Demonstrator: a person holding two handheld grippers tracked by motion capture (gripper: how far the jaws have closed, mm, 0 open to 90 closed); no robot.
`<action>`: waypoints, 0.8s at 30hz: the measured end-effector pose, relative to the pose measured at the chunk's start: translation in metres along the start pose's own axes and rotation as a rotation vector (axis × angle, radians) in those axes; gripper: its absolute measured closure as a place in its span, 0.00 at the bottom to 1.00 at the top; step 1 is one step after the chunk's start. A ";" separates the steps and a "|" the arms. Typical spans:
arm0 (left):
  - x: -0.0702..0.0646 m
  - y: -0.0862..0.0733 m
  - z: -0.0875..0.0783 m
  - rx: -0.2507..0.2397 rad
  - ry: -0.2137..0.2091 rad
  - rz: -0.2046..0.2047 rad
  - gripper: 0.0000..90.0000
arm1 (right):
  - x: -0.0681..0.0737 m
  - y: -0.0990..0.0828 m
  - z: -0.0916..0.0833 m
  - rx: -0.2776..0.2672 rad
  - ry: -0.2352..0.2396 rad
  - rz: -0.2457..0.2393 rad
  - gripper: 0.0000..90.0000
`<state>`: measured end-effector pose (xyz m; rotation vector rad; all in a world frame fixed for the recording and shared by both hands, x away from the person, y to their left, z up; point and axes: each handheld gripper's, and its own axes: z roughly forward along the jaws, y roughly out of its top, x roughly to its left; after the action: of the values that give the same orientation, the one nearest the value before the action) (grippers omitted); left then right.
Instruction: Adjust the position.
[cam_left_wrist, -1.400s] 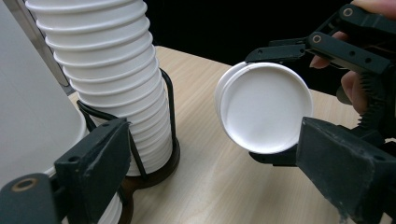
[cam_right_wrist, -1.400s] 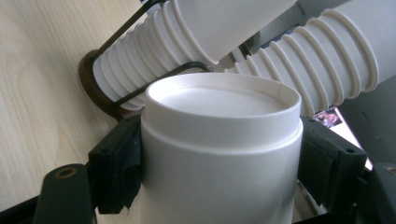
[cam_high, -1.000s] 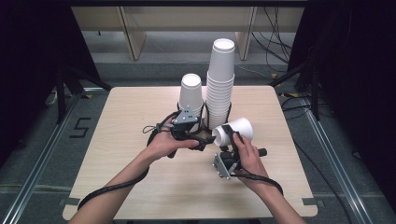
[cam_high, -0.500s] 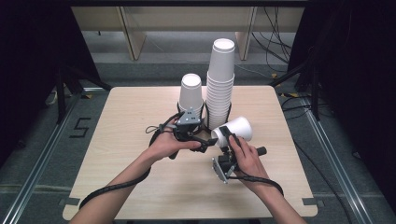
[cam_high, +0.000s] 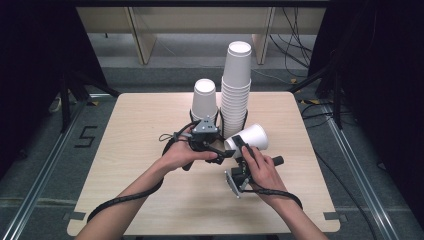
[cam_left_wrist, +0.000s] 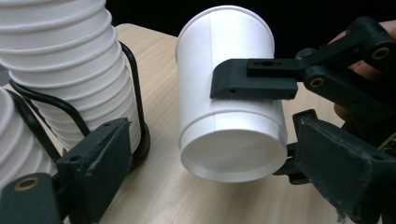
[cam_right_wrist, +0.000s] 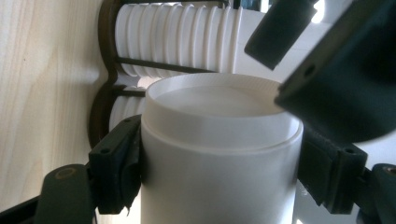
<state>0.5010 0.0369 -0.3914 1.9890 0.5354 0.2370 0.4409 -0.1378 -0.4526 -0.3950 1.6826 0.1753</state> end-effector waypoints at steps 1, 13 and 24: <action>0.000 0.000 0.001 0.005 0.001 0.002 0.11 | -0.001 0.001 0.000 0.007 0.029 -0.007 0.26; -0.005 0.000 0.013 0.047 -0.016 0.028 0.11 | -0.001 0.006 0.000 -0.008 -0.015 -0.006 0.26; -0.003 0.000 0.018 0.053 -0.018 0.021 0.14 | 0.001 0.008 0.002 -0.033 -0.022 0.010 0.26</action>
<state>0.5053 0.0211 -0.3993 2.0467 0.5144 0.2200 0.4398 -0.1299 -0.4544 -0.4079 1.6619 0.2147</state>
